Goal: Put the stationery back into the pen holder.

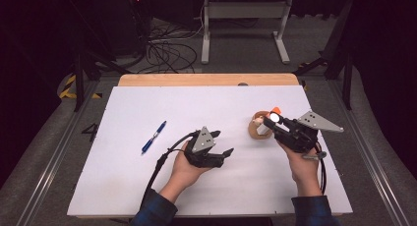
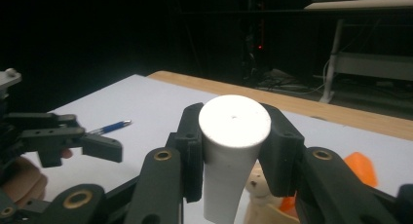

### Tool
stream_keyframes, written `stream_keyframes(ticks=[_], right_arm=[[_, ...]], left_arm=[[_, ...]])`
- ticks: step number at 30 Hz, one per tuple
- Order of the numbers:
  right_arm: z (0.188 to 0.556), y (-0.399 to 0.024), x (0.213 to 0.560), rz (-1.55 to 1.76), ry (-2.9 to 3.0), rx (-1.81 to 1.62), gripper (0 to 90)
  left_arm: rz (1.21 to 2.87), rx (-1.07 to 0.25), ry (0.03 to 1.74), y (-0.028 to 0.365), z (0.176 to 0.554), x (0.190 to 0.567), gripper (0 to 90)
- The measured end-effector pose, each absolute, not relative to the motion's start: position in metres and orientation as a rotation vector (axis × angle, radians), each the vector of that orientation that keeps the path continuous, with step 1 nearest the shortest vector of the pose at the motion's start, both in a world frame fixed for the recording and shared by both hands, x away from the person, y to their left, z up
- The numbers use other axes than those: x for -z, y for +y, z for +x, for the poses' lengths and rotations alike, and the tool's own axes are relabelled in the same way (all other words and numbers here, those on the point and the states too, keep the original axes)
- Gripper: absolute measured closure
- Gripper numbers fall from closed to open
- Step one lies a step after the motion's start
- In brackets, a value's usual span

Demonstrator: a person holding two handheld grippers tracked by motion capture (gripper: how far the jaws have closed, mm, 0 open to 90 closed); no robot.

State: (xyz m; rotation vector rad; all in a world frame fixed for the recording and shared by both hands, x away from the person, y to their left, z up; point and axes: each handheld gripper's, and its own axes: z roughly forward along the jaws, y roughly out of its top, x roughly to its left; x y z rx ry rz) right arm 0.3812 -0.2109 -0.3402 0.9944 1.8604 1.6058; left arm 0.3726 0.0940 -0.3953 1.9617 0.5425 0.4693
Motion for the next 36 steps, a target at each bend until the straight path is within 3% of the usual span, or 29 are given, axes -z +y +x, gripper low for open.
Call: stream_keyframes(ticks=[17,36], right_arm=[[0.405,-0.22,0.347,1.093,1.702,-1.532,66.1],[0.43,-0.218,0.382,1.163,1.802,-1.352,65.9]], left_arm=[[1.913,-0.524,0.621,0.123,0.368,0.394,27.9],[1.884,-0.564,0.674,0.144,0.367,0.392,27.9]])
